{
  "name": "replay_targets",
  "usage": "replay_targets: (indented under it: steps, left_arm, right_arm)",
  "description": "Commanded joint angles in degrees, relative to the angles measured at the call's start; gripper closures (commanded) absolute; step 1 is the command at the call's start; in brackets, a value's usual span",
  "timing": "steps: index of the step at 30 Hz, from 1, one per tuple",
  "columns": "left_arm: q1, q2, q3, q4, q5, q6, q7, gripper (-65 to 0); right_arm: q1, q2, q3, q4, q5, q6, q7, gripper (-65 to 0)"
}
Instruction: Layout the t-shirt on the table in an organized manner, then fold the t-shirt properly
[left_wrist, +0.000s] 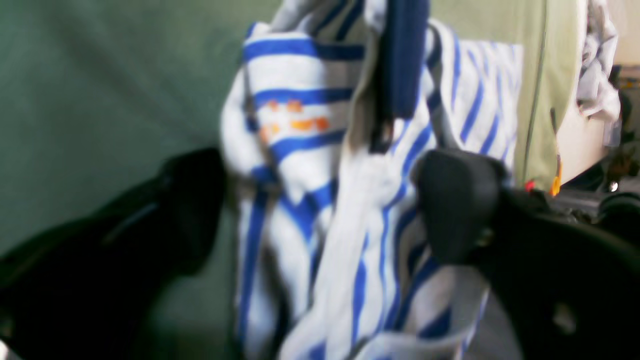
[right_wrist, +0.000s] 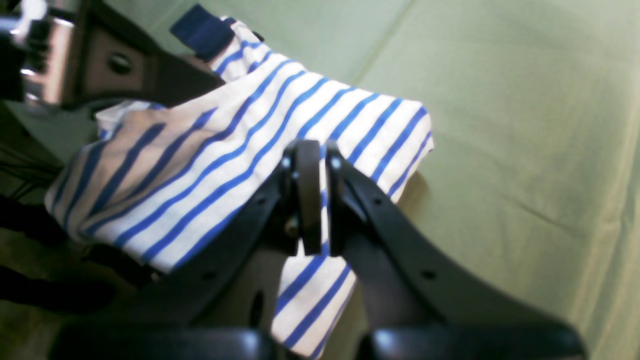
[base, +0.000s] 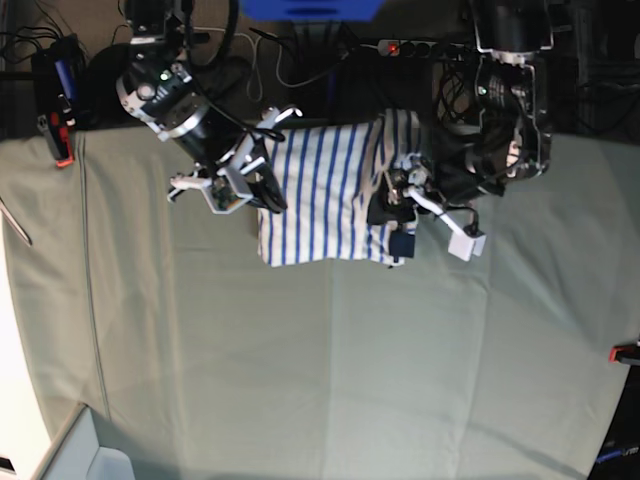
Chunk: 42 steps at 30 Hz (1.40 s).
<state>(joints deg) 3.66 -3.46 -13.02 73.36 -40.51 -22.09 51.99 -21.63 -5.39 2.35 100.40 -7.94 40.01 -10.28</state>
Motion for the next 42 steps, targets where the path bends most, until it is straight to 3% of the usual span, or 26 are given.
replay_targets:
  steps: [1, 8, 14, 17, 22, 28, 35, 42]
  left_arm:
    - [-0.6, 0.1, 0.8, -0.3, -0.4, 0.1, 0.5, -48.7]
    - [-4.5, 0.1, 3.5, -5.5, -0.4, 0.1, 0.5, -15.7]
    - [-8.1, -1.6, 3.5, -6.1, -0.4, 0.1, 0.6, 0.0]
    - [-10.8, -2.6, 5.9, -6.2, 0.5, 0.1, 0.6, -0.5]
    - [-17.0, -4.7, 18.9, -6.2, 6.3, 0.1, 0.5, -0.5]
    - [-23.0, -4.1, 30.6, -6.3, 15.6, 0.1, 0.2, -0.5]
    - [-25.0, -4.4, 40.7, -6.3, 24.4, 0.1, -11.9, -0.5]
    - [-25.1, -2.7, 44.5, -7.7, 34.5, 0.1, -17.4, -0.5]
  right_arm:
    - [-0.1, -0.2, 0.0, 1.0, 1.0, 0.0, 1.6, 0.0]
    - [-0.8, -0.3, 2.4, 1.0, 1.0, 0.0, 1.6, 0.0]
    - [-0.9, -0.3, 4.0, 1.8, 1.0, 0.0, 1.6, 0.0]
    - [-1.0, -0.4, 4.6, 2.8, 1.0, 0.0, 1.6, 0.0]
    - [-0.9, -2.3, 7.7, 3.5, 1.0, 0.0, 1.6, 0.0]
    - [-1.0, -2.8, 9.8, 3.5, 1.0, 0.0, 1.6, 0.0]
    - [-1.6, -3.1, 14.0, 3.5, 1.0, 0.0, 1.6, 0.0]
    - [-1.9, -3.1, 16.5, 3.5, 1.0, 0.0, 1.6, 0.0]
